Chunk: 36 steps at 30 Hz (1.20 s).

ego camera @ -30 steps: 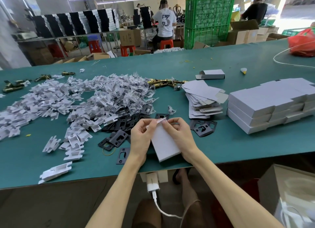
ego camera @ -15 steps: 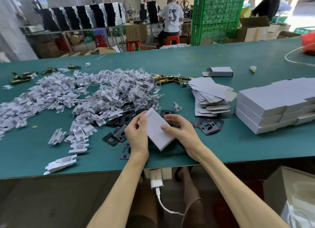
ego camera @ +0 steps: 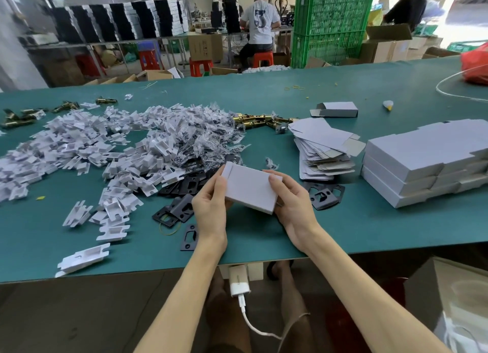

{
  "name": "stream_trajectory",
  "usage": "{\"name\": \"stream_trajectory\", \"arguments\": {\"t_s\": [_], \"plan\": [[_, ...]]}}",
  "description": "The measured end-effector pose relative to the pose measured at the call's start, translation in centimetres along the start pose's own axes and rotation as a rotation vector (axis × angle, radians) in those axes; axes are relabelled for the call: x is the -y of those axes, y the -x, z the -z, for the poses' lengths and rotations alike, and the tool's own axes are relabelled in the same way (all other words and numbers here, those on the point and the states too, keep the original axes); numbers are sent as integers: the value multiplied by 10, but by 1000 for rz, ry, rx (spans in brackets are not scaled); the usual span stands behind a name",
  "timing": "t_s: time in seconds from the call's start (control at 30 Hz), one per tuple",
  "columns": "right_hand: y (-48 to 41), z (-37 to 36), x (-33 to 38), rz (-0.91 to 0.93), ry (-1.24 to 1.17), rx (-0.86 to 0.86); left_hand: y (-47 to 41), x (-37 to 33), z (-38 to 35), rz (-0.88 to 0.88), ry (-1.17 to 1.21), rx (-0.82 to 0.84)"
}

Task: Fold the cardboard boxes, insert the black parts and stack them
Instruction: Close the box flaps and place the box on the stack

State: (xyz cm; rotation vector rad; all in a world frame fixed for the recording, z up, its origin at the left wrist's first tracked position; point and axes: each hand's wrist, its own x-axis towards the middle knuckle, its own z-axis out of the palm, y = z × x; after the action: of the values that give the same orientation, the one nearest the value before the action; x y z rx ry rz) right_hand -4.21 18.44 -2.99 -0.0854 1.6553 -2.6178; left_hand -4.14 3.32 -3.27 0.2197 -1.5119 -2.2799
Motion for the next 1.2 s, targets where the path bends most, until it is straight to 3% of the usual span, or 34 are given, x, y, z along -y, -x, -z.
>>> {"name": "stream_trajectory", "arguments": {"t_s": [0.67, 1.2], "plan": [[6, -6, 7, 36, -26, -27, 3, 0, 0, -60, -44, 66], [6, -7, 6, 65, 35, -54, -5, 12, 8, -91, -135, 11]]}}
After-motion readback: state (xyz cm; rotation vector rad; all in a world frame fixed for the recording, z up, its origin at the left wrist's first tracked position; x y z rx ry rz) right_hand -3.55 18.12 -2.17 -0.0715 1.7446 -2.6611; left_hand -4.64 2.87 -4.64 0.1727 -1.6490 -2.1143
